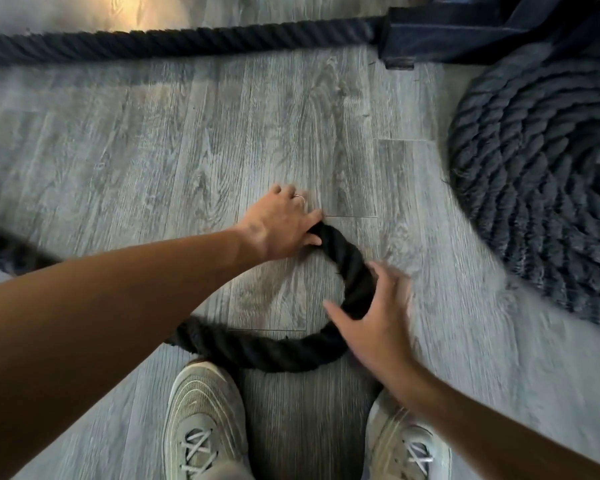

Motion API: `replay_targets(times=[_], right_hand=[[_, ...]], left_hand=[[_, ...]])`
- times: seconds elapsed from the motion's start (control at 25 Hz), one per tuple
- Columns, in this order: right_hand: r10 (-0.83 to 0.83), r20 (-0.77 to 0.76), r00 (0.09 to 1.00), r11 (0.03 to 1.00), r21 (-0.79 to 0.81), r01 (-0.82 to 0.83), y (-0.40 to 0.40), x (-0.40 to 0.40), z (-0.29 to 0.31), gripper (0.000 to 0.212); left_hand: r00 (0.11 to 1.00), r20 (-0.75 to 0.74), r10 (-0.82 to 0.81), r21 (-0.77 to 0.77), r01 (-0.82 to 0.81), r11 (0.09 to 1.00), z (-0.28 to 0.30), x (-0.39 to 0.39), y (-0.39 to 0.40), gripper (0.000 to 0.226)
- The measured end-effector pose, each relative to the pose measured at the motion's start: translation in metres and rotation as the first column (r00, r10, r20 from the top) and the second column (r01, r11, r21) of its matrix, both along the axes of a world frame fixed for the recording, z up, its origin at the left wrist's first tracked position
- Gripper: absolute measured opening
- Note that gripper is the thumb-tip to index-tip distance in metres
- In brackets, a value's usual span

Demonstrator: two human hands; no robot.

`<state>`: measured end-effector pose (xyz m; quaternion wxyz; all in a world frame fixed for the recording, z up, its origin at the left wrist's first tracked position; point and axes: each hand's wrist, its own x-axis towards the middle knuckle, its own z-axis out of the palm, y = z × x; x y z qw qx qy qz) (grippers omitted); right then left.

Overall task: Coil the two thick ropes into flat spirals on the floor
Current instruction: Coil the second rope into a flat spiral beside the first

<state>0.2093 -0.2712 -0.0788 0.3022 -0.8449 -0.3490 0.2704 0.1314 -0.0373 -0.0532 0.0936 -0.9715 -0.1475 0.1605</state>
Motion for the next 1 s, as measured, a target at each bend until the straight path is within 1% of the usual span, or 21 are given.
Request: replay_targets(times=[0.04,0.08,0.12,0.16,0.24,0.28,0.32,0.36,0.4,0.44,0.48,0.52,0.56,0.64,0.68,0.72,0.76,0.8,0.88,0.92,1.0], right_hand=[[-0.053,-0.065,0.996,0.993,-0.108,0.046,-0.007,-0.015,0.001,0.103],[-0.083,-0.107,0.991,0.984,-0.167,0.064,-0.010,-0.024,0.001,0.108],[-0.111,-0.133,0.985,0.980,-0.179,0.087,-0.008,-0.025,0.000,0.109],[-0.140,-0.147,0.979,0.981,-0.156,0.117,-0.001,-0.020,0.000,0.107],[-0.141,-0.134,0.981,0.989,-0.062,0.133,0.016,0.000,0.001,0.094],[-0.130,-0.106,0.986,0.991,-0.012,0.130,0.024,0.010,0.002,0.084],[-0.129,-0.068,0.989,0.991,0.027,0.131,0.032,0.020,0.003,0.074],[-0.143,-0.031,0.989,0.988,0.053,0.144,0.039,0.028,0.005,0.065],[-0.166,-0.002,0.986,0.983,0.074,0.165,0.047,0.036,0.005,0.058],[-0.185,0.017,0.983,0.978,0.097,0.182,0.055,0.042,0.006,0.053],[-0.190,0.025,0.981,0.975,0.124,0.186,0.061,0.046,0.009,0.049],[-0.171,0.024,0.985,0.975,0.147,0.166,0.064,0.049,0.010,0.051],[-0.118,0.020,0.993,0.984,0.139,0.114,0.064,0.048,0.010,0.063],[0.063,0.018,0.998,0.998,0.008,-0.063,0.055,0.032,0.006,0.111],[0.139,0.032,0.990,0.988,-0.066,-0.137,0.046,0.019,0.002,0.131],[0.185,0.055,0.981,0.977,-0.115,-0.177,0.038,0.007,-0.002,0.141],[0.193,0.072,0.978,0.974,-0.134,-0.183,0.032,-0.001,-0.006,0.144],[0.176,0.078,0.981,0.977,-0.136,-0.164,0.030,-0.006,-0.009,0.143],[0.132,0.074,0.989,0.987,-0.104,-0.124,0.028,-0.007,-0.011,0.127],[0.120,0.081,0.990,0.990,-0.082,-0.113,0.028,-0.007,-0.011,0.115],[0.102,0.134,0.986,0.993,-0.078,-0.092,0.030,-0.012,-0.011,0.094]], left_hand=[[0.999,-0.008,0.032,0.009,-0.032,0.999,0.001,-0.004,-0.007,0.058],[0.997,-0.017,0.079,0.007,-0.079,0.997,0.002,-0.008,-0.015,0.057],[0.990,-0.032,0.140,0.002,-0.140,0.990,0.003,-0.011,-0.024,0.056],[0.977,-0.057,0.205,-0.005,-0.206,0.979,0.004,-0.014,-0.030,0.057],[0.933,-0.129,0.336,-0.045,-0.344,0.938,0.005,-0.019,-0.037,0.059],[0.890,-0.180,0.418,-0.117,-0.442,0.890,0.006,-0.021,-0.037,0.061],[0.821,-0.226,0.525,-0.254,-0.570,0.782,0.007,-0.023,-0.036,0.062],[0.710,-0.292,0.641,-0.435,-0.695,0.572,0.007,-0.026,-0.035,0.061],[0.561,-0.385,0.732,-0.588,-0.761,0.274,0.007,-0.028,-0.036,0.061],[0.415,-0.483,0.771,-0.666,-0.746,-0.016,0.008,-0.030,-0.040,0.058],[0.318,-0.555,0.769,-0.687,-0.696,-0.208,0.008,-0.030,-0.044,0.056],[0.274,-0.591,0.758,-0.691,-0.657,-0.301,0.005,-0.030,-0.049,0.055],[0.257,-0.611,0.749,-0.693,-0.631,-0.349,0.003,-0.030,-0.055,0.055],[0.236,-0.613,0.754,-0.711,-0.582,-0.396,-0.002,-0.030,-0.064,0.055],[0.226,-0.597,0.770,-0.727,-0.558,-0.400,-0.006,-0.031,-0.066,0.054],[0.221,-0.574,0.788,-0.747,-0.535,-0.395,-0.009,-0.032,-0.067,0.053],[0.223,-0.555,0.802,-0.768,-0.508,-0.390,-0.012,-0.034,-0.066,0.052],[0.228,-0.542,0.809,-0.783,-0.485,-0.389,-0.014,-0.037,-0.066,0.053],[0.249,-0.541,0.804,-0.782,-0.502,-0.371,-0.016,-0.040,-0.064,0.058],[0.280,-0.521,0.806,-0.774,-0.553,-0.308,-0.016,-0.042,-0.059,0.061],[0.355,-0.430,0.830,-0.752,-0.650,-0.111,-0.014,-0.043,-0.046,0.069]])
